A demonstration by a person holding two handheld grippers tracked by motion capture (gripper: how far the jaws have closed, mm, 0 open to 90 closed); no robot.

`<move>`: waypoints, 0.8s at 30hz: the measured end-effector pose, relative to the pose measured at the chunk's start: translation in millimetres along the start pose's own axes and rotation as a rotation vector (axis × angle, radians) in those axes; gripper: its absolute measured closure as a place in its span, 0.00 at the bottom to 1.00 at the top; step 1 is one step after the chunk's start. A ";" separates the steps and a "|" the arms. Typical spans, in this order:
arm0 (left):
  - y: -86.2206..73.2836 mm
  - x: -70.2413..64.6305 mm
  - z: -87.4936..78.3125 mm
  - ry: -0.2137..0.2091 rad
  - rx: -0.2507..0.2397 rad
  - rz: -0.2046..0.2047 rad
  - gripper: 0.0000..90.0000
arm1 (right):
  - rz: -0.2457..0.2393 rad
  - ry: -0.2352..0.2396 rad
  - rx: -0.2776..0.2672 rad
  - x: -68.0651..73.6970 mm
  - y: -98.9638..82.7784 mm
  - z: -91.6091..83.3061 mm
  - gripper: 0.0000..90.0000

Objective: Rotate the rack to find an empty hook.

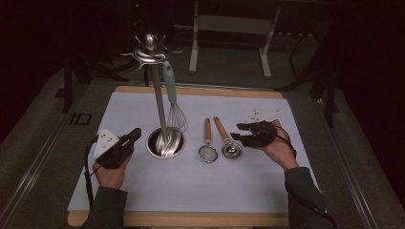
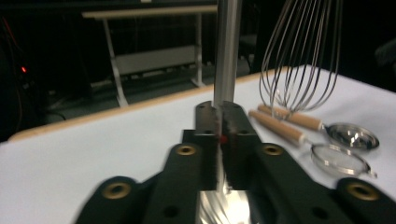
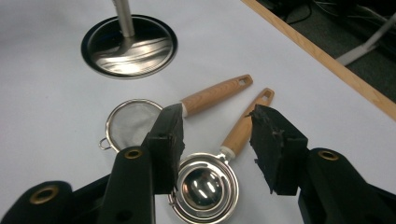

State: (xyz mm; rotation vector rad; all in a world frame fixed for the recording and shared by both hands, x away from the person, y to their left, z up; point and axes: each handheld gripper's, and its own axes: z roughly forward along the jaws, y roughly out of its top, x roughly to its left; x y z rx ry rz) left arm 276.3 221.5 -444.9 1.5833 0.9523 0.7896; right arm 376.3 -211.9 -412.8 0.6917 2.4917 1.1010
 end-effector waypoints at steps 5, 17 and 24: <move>16.1 0.0 -1.0 0.026 -0.087 -0.020 1.00 | 0.024 -0.020 -0.006 -1.6 -8.5 4.6 0.59; 59.5 -6.4 -2.7 0.004 -0.235 0.024 1.00 | 0.035 -0.047 0.035 4.2 -23.1 22.3 0.58; 84.5 -13.4 -4.2 -0.010 -0.306 0.062 1.00 | 0.049 -0.099 0.090 13.8 -33.0 27.8 0.57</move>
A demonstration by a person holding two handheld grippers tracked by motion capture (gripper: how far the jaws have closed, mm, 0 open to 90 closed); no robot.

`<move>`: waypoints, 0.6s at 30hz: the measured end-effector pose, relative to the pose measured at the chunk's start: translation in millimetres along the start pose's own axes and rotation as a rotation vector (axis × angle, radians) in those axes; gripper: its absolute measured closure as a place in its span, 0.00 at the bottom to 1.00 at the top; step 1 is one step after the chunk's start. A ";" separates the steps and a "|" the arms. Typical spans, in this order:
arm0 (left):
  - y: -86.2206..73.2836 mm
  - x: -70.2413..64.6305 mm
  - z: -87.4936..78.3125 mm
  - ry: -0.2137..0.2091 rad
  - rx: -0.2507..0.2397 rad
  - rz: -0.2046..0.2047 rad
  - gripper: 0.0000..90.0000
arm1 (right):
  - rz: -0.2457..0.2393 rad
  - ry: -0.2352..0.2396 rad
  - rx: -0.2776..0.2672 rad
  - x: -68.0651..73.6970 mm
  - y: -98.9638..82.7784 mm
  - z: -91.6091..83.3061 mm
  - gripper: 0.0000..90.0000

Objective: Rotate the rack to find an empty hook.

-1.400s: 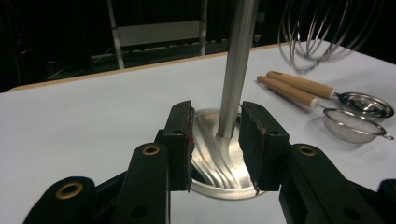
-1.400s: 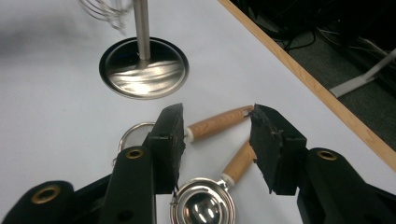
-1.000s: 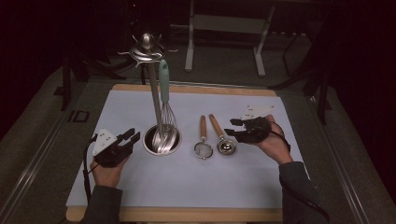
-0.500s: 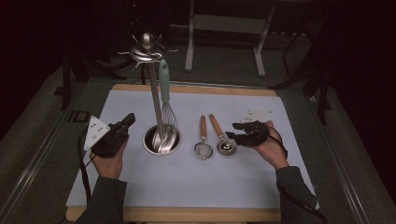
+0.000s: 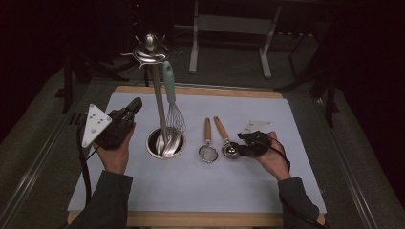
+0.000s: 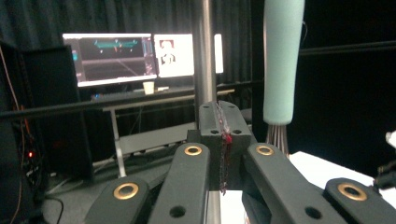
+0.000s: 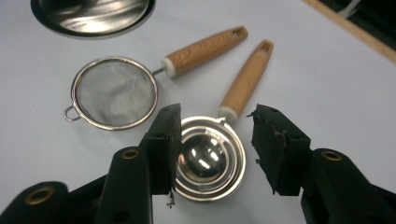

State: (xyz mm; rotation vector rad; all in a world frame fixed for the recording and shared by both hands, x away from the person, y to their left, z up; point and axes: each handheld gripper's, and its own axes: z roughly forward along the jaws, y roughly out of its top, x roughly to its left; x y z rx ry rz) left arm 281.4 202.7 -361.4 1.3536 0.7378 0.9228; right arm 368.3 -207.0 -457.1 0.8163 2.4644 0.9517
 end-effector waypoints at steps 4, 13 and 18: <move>13.9 -2.0 3.1 -0.014 -0.034 0.006 1.00 | 0.007 -0.025 0.019 1.5 -5.8 3.4 0.57; 40.9 -4.6 9.1 -0.031 -0.097 0.018 1.00 | 0.021 -0.034 -0.009 1.0 -12.9 3.8 0.57; 53.5 -8.7 15.1 -0.038 -0.122 0.022 1.00 | 0.068 -0.030 -0.045 0.2 -20.7 1.6 0.57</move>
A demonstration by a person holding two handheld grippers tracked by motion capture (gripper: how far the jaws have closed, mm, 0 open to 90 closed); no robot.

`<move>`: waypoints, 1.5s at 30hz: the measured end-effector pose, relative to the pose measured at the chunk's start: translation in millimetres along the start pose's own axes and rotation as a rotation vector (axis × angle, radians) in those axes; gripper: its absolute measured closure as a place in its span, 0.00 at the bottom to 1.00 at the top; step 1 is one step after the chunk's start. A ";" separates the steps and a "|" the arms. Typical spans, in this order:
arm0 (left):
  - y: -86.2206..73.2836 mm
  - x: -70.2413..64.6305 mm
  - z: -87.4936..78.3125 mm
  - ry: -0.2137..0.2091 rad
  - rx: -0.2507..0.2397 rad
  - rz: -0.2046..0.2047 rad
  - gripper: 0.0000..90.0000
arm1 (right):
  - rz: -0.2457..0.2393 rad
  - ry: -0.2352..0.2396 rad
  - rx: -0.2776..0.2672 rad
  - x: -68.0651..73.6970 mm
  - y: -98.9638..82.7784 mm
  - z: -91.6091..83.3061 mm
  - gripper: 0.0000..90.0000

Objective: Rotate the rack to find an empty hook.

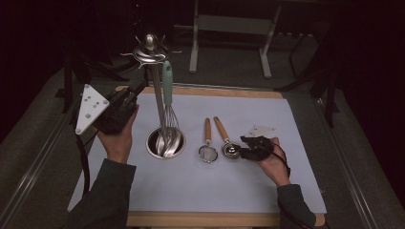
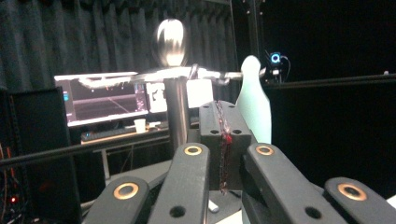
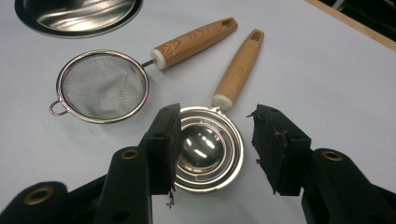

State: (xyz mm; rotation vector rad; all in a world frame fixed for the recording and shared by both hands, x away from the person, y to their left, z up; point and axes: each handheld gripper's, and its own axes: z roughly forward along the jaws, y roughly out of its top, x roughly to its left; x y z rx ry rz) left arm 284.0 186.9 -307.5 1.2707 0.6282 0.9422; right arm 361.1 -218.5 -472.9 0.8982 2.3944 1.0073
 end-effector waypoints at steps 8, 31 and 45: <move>9.6 -3.9 9.1 0.005 -0.015 0.000 1.00 | 0.078 0.007 -0.066 -6.4 -14.9 -8.0 0.57; 14.4 23.1 7.8 0.076 0.021 -0.013 1.00 | 0.086 0.003 -0.057 -8.6 -21.9 -12.4 0.57; 16.5 45.9 11.4 0.141 0.048 -0.037 1.00 | 0.086 0.008 -0.050 -7.6 -23.1 -10.6 0.57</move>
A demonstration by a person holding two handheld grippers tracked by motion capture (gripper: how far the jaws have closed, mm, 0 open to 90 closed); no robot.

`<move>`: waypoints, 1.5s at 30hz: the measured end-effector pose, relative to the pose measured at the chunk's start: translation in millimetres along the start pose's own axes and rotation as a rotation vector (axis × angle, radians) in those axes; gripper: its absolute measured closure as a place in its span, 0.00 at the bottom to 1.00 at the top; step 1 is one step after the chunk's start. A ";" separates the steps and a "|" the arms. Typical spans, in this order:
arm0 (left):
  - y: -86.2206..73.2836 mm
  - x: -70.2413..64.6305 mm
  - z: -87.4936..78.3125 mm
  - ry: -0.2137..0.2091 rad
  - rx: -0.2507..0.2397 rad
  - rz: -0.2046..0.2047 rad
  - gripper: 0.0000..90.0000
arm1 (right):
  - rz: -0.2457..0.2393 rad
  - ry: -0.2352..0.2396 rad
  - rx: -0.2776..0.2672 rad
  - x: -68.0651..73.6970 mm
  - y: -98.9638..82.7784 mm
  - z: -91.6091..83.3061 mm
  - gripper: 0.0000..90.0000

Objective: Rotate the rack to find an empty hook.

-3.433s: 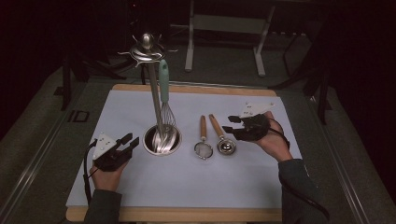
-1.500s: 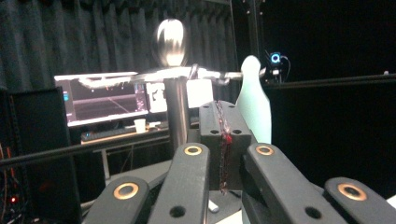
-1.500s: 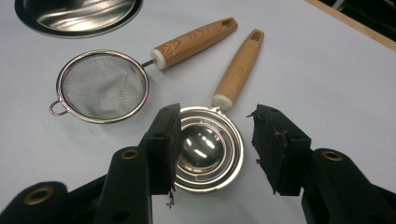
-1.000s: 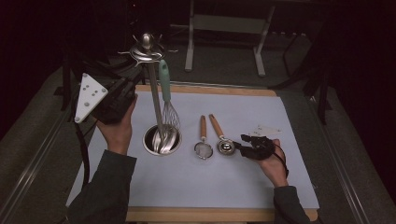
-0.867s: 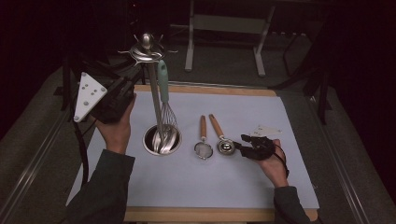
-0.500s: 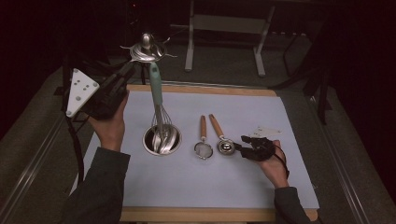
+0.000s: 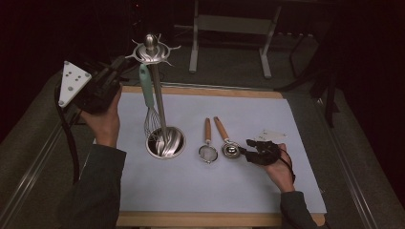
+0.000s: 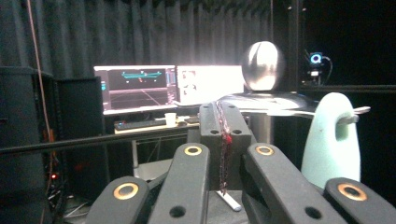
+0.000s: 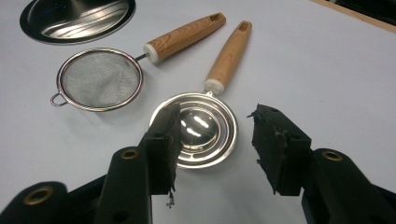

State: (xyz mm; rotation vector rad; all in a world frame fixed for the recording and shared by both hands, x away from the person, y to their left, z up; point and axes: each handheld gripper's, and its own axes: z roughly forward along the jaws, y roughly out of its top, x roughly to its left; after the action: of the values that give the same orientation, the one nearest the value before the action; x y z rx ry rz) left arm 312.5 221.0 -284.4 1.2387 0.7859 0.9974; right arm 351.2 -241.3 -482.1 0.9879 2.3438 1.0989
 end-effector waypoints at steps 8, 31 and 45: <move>0.6 8.6 7.8 0.030 0.028 -0.011 1.00 | 0.001 0.001 -0.001 -0.9 -0.3 -0.3 0.57; -1.8 18.6 20.3 0.042 0.082 -0.041 1.00 | 0.008 -0.002 -0.002 -3.3 -2.1 -1.5 0.57; -3.2 16.1 11.8 0.024 0.111 0.022 1.00 | 0.015 -0.007 0.002 -6.4 -4.0 -2.5 0.57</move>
State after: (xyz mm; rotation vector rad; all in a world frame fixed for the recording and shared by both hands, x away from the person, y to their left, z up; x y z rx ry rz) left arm 330.0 231.2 -284.9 1.3347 0.8575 0.9986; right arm 352.4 -249.1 -483.4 1.0102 2.3355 1.0976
